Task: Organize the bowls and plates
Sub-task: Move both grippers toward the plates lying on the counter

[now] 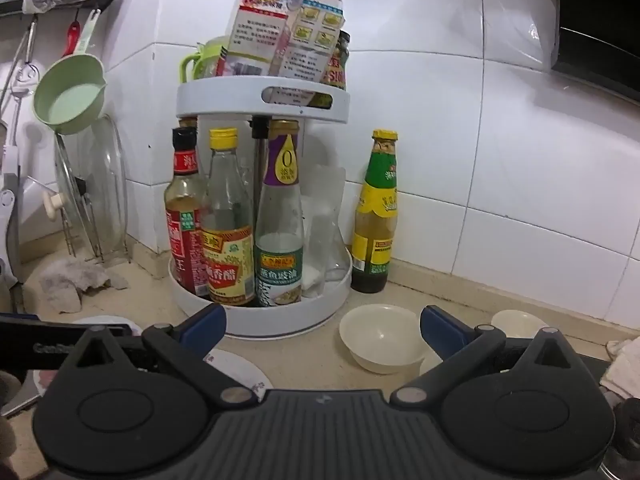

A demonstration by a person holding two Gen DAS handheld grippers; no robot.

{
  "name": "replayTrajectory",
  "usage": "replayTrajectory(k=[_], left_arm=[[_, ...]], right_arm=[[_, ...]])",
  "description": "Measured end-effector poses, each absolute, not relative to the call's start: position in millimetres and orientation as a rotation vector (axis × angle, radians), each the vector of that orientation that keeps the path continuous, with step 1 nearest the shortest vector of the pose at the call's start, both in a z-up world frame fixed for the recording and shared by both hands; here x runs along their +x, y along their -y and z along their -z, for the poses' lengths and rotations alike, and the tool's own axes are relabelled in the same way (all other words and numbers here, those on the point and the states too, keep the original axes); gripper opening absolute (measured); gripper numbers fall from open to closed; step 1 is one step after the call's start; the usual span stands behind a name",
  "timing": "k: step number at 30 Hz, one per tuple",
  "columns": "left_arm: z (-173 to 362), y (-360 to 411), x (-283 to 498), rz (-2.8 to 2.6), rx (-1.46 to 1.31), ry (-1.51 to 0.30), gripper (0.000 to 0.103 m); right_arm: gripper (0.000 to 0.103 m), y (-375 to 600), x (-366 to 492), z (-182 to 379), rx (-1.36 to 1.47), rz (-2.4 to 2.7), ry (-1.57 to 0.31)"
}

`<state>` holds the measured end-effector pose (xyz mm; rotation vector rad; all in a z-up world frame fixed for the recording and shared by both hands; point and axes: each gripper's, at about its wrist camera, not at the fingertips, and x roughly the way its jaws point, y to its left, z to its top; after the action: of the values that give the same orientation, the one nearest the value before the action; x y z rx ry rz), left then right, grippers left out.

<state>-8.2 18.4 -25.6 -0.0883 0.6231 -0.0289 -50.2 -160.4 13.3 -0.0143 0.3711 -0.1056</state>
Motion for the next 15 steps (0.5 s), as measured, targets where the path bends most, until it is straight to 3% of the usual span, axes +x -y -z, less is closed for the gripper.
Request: replayTrajectory(k=[15], left_arm=[[13, -10, 0, 0.047, -0.084, -0.683, 0.103]], right_arm=[[0.102, 162, -38, -14, -0.010, 0.138, -0.410]])
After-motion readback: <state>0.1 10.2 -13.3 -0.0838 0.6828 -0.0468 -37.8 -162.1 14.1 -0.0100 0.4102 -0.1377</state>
